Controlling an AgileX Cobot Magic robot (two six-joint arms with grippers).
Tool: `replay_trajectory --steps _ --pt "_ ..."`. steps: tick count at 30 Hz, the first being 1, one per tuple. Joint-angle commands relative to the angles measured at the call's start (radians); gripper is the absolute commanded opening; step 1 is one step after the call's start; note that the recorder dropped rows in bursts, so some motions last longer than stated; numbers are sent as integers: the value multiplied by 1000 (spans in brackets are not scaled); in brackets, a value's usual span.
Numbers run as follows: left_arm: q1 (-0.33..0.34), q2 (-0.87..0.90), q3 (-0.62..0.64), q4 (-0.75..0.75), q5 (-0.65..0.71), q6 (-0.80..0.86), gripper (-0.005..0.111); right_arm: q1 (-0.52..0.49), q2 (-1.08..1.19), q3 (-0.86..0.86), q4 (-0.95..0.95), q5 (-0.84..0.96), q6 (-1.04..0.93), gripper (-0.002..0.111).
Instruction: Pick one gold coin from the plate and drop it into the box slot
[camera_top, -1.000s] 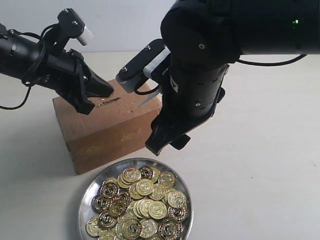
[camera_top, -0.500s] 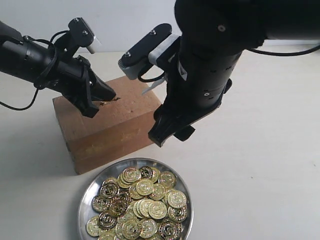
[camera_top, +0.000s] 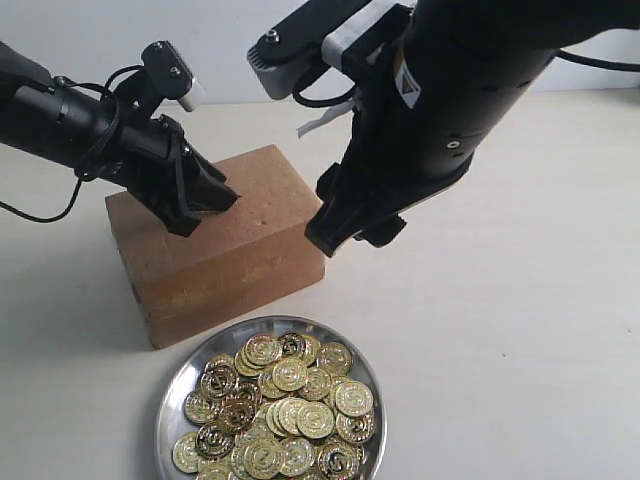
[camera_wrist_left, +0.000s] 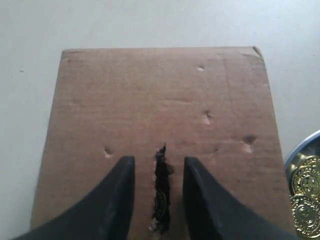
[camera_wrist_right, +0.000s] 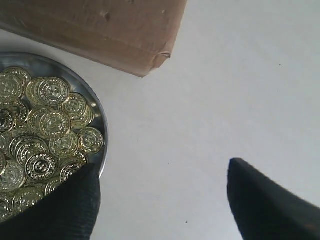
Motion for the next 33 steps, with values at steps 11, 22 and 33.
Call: replay_trajectory --steps 11,22,33 --pt "1 -269 -7 -89 59 -49 0 1 -88 141 -34 -383 -66 67" --pt "1 -462 -7 -101 305 -134 0 1 -401 488 -51 -1035 -75 67" --pt "1 -481 -7 -92 316 -130 0 1 -572 532 -44 -1016 -81 67"
